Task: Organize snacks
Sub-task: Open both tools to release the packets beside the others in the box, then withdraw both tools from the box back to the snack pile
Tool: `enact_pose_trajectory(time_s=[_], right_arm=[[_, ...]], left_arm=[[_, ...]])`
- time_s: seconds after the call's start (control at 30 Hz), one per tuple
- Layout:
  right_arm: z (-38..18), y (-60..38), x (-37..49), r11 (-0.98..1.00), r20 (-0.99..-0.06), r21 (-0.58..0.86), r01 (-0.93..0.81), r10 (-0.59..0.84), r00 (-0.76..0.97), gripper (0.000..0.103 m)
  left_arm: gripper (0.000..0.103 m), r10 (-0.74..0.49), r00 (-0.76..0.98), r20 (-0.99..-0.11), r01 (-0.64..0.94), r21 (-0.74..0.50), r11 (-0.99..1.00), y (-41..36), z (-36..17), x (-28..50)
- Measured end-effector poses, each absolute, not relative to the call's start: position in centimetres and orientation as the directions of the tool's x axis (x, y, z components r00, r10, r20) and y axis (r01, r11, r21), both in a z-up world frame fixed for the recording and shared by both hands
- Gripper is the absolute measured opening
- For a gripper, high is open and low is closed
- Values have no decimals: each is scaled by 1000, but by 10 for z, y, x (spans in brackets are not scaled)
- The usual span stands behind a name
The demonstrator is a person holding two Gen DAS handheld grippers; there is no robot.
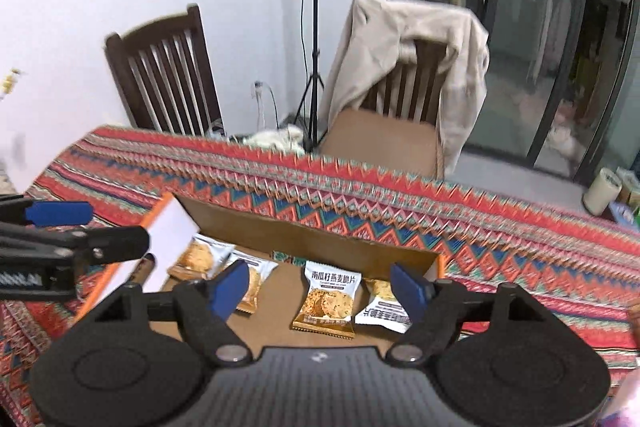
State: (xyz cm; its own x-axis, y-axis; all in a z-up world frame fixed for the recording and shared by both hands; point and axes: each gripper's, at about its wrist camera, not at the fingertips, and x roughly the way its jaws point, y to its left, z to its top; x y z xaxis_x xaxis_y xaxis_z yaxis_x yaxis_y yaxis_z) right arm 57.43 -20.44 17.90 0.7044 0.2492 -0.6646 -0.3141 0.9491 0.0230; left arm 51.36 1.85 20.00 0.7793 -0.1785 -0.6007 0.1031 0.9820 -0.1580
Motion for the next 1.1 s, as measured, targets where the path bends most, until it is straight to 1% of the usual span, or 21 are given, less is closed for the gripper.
enact_pose_trajectory(time_s=[0.03,0.1,0.17,0.33,0.37,0.43,0.57,0.73,0.8,0.87,1.0,1.07,1.1], right_arm=[[188,-207,562,947,-652,23,-319,257,713,79],[204,-212,538,946,-627,19,-325,265,733,82],[219,-216,509,941,-595,15,-338,280,753,86],[243,-226,436,926,-530,-7,-378,317,787,90],[246,-229,422,925,-519,-9,-381,321,792,94],[249,-235,391,918,-493,-17,-396,337,802,97],[244,-247,336,907,-443,-14,-422,373,816,99],[212,-264,279,898,-398,74,-433,425,813,102],[190,-267,260,891,-395,110,-441,446,803,102],[165,-268,244,891,-382,130,-434,449,808,102],[110,-262,215,922,-358,102,-375,385,851,102],[83,-259,203,939,-346,83,-334,341,874,102],[70,-257,198,947,-346,77,-312,319,882,102]], left_arm=[[100,-170,794,-584,102,-148,984,19,208,500],[103,-157,820,-550,102,-128,986,21,222,472],[103,-152,839,-523,109,-112,988,22,231,445],[103,-155,871,-465,134,-78,988,30,242,372],[103,-154,879,-452,137,-72,988,31,242,356],[103,-157,891,-425,140,-71,988,35,239,329],[103,-168,908,-384,149,-79,986,46,222,274],[103,-146,926,-347,130,-69,989,57,183,223],[103,-146,929,-340,122,-89,988,63,166,206],[103,-120,937,-327,86,-117,989,67,147,190],[103,-13,963,-269,-12,-91,996,73,105,168],[103,40,961,-275,-65,-84,994,75,85,165],[103,58,953,-297,-84,-76,994,74,75,164]])
